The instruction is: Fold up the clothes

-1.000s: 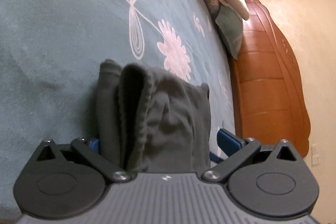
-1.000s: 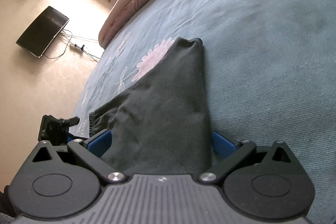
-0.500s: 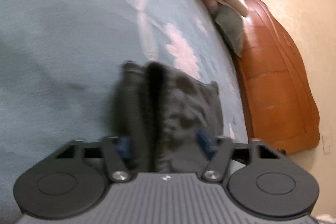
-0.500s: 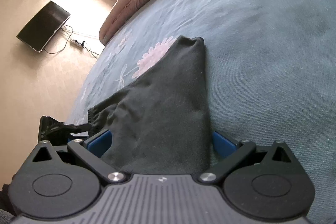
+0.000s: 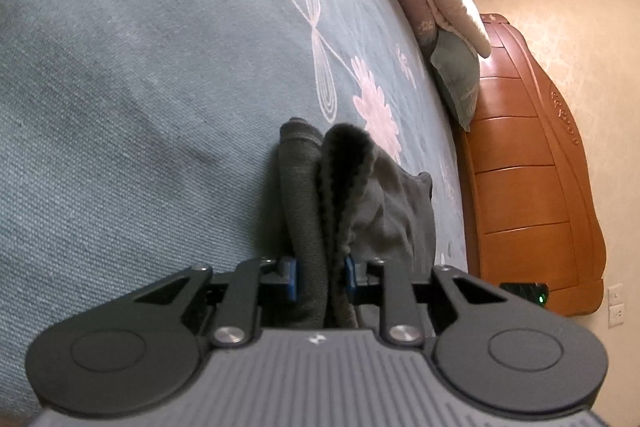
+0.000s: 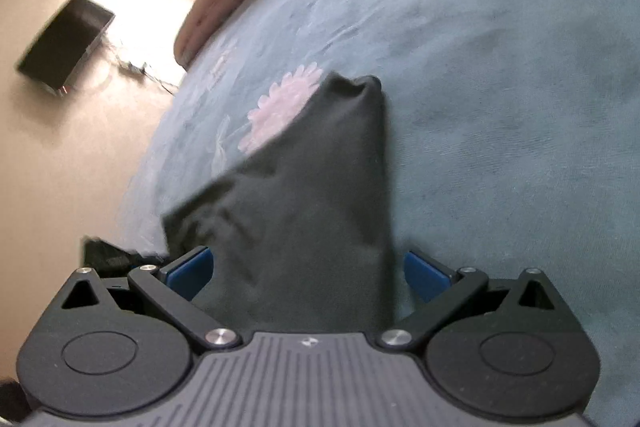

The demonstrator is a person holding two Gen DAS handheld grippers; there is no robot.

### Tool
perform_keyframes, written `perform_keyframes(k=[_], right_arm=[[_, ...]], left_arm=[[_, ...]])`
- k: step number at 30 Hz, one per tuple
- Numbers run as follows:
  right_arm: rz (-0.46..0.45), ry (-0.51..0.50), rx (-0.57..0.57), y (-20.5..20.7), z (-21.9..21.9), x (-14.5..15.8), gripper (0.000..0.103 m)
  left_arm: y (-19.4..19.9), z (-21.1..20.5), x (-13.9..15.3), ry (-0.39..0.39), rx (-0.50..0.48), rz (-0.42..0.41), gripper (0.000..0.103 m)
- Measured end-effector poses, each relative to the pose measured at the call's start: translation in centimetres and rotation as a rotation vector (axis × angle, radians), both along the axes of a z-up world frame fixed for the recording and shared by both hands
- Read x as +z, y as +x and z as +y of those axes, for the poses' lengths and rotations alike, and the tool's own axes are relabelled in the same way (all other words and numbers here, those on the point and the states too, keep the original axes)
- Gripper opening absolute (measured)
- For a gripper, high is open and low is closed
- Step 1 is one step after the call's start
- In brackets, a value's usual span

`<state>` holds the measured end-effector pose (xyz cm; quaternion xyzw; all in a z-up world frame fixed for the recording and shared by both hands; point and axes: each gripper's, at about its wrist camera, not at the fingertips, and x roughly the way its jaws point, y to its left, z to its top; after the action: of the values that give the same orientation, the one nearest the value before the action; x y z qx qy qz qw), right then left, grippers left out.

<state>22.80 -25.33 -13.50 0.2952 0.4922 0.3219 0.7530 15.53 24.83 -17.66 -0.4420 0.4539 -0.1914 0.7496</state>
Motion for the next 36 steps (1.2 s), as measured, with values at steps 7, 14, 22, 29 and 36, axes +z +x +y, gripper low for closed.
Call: perform_keyframes(k=[7, 14, 22, 29, 36], right_arm=[[0.058, 0.100, 0.051, 4.6, 1.8, -1.1, 0.103], [0.127, 0.151, 0.153, 4.5, 1.5, -1.4, 0.103], [0.104, 0.108, 0.194, 6.1, 2.8, -1.3, 0.098], [0.181, 0.153, 0.066, 5.7, -1.4, -4.7, 0.009], [0.110, 0.043, 0.076, 5.0, -0.2, -3.1, 0.011]], left_arm=[[-0.1, 0.4, -0.4, -0.004, 0.000, 0.007, 0.025], [0.1, 0.6, -0.7, -0.010, -0.003, 0.009, 0.025], [0.3, 0.5, -0.8, -0.007, -0.007, 0.006, 0.025], [0.2, 0.3, -0.7, 0.003, -0.005, 0.003, 0.025], [-0.2, -0.3, -0.1, 0.039, 0.018, 0.001, 0.025]])
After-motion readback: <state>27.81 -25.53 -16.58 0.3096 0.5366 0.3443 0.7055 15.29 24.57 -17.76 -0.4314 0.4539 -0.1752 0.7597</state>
